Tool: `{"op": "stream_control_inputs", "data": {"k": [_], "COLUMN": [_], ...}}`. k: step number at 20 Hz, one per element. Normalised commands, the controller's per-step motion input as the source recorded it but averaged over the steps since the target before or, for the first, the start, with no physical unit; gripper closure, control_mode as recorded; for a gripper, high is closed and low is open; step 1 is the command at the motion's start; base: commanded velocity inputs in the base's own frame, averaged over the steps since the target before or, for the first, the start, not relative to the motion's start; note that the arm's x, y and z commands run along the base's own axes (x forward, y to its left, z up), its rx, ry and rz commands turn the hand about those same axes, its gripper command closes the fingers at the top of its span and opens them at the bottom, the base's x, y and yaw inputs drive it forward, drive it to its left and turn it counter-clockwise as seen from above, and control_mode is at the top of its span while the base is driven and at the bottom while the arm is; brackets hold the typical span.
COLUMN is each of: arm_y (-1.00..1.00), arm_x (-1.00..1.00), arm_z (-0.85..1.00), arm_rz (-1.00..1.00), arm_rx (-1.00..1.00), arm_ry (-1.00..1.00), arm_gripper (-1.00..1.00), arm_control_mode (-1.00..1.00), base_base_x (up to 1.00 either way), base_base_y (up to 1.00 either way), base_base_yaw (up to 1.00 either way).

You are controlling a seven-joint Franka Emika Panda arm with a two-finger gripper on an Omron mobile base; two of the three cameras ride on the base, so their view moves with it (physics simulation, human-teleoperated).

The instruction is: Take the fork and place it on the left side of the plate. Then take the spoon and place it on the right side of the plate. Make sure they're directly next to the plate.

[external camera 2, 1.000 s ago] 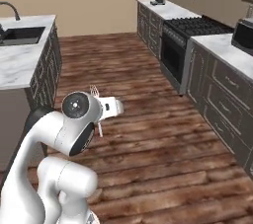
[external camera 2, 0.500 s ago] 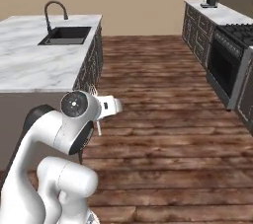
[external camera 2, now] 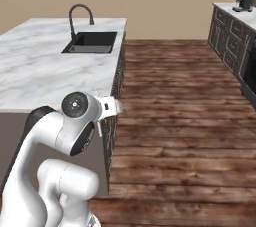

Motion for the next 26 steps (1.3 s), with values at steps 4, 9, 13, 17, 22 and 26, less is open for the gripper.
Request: {"op": "stream_control_inputs", "data": {"k": [4, 9, 13, 17, 22, 26], "arm_y": [0.00, 0.00, 0.00, 0.00, 0.00, 0.00], "arm_x": [0.00, 0.00, 0.00, 0.00, 0.00, 0.00], "arm_z": [0.00, 0.00, 0.00, 0.00, 0.00, 0.00], "arm_rz": [0.00, 0.00, 0.00, 0.00, 0.00, 0.00], "arm_rx": [0.00, 0.00, 0.00, 0.00, 0.00, 0.00], "arm_ry": [0.00, 0.00, 0.00, 0.00, 0.00, 0.00], "arm_gripper": [1.00, 1.00, 1.00, 1.00, 1.00, 1.00], "arm_control_mode": [1.00, 1.00, 1.00, 1.00, 1.00, 1.00], "base_base_x": [0.12, 0.17, 0.21, 0.20, 0.10, 0.10], "base_base_y": [1.00, 1.00, 1.00, 1.00, 1.00, 1.00], "base_base_yaw": [0.02, 0.00, 0.00, 0.00, 0.00, -0.01]}}
